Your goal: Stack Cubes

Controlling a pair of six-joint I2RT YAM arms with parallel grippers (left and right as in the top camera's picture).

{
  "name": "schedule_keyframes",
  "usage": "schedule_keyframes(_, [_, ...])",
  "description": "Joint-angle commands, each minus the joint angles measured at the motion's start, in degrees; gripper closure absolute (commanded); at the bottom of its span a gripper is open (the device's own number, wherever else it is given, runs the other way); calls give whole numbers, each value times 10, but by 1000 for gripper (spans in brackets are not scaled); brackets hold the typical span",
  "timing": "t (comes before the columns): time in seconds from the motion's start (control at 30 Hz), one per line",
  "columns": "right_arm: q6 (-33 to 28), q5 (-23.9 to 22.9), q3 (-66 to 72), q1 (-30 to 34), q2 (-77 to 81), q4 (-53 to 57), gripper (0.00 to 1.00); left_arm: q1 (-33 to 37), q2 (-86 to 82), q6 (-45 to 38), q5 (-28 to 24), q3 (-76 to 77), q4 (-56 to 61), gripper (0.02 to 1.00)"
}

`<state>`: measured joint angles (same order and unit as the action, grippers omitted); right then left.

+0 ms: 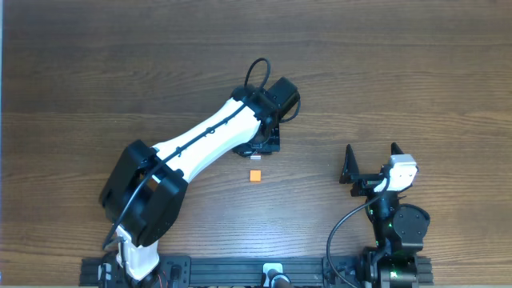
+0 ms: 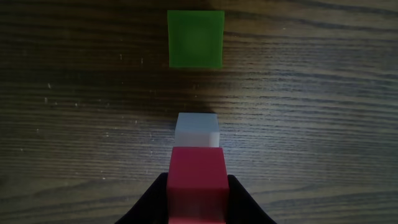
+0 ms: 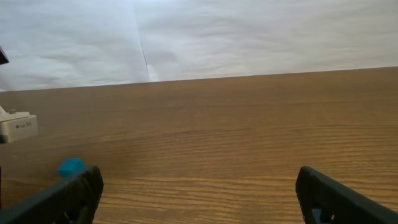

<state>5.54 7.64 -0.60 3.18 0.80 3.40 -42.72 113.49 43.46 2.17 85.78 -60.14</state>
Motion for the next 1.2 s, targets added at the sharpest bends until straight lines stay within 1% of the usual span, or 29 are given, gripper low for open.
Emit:
schedule_keyframes(0.03, [-5, 4, 3, -3, -5, 2, 7, 4, 22, -8, 5, 7, 2, 980])
schedule_keyframes(0.93, [-5, 4, 3, -3, -5, 2, 9, 5, 26, -9, 5, 7, 7, 976])
schedule_keyframes(1.03, [-5, 4, 3, -3, -5, 2, 9, 5, 26, -9, 5, 7, 6, 934])
schedule_keyframes(1.2, [-5, 4, 3, -3, -5, 2, 7, 5, 26, -9, 5, 7, 6, 829])
